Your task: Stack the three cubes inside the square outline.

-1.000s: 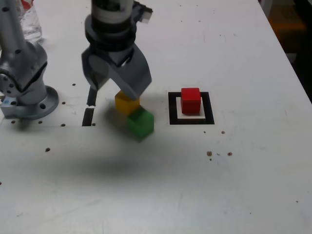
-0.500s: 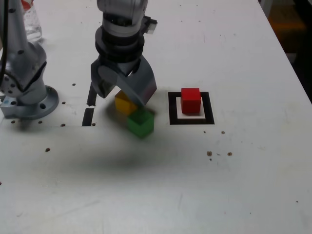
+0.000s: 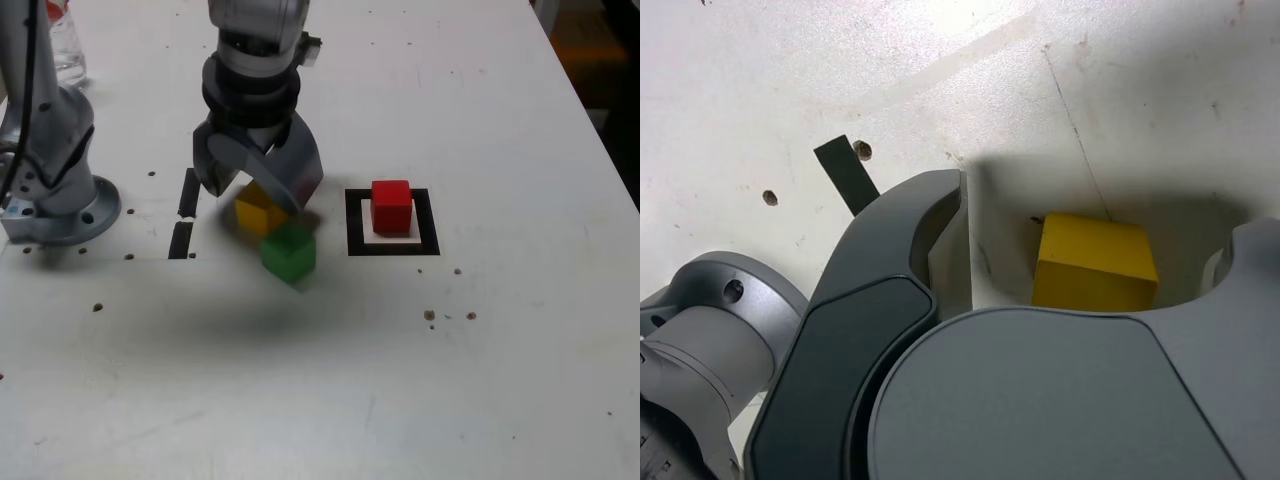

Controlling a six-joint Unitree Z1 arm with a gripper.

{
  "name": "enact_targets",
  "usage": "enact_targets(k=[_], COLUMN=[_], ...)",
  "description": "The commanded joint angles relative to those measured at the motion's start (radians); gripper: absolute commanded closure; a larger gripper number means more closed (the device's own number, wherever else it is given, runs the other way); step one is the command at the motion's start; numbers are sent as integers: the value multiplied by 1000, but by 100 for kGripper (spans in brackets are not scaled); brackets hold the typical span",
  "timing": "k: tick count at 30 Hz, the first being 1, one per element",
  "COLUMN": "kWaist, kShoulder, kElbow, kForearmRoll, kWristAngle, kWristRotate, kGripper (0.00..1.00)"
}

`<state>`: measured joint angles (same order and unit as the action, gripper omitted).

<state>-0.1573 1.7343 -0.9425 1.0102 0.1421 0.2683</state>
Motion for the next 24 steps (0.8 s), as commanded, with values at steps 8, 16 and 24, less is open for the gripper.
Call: enact_targets(k=[8, 16, 24], kWaist=[4, 8, 8], kShoulder=[8, 3, -3], kElbow=[22, 30, 48], kForearmRoll=[-30, -81, -160], kWristAngle=[1, -8, -37], kWristRotate=[0, 0, 1], kGripper=[25, 55, 76])
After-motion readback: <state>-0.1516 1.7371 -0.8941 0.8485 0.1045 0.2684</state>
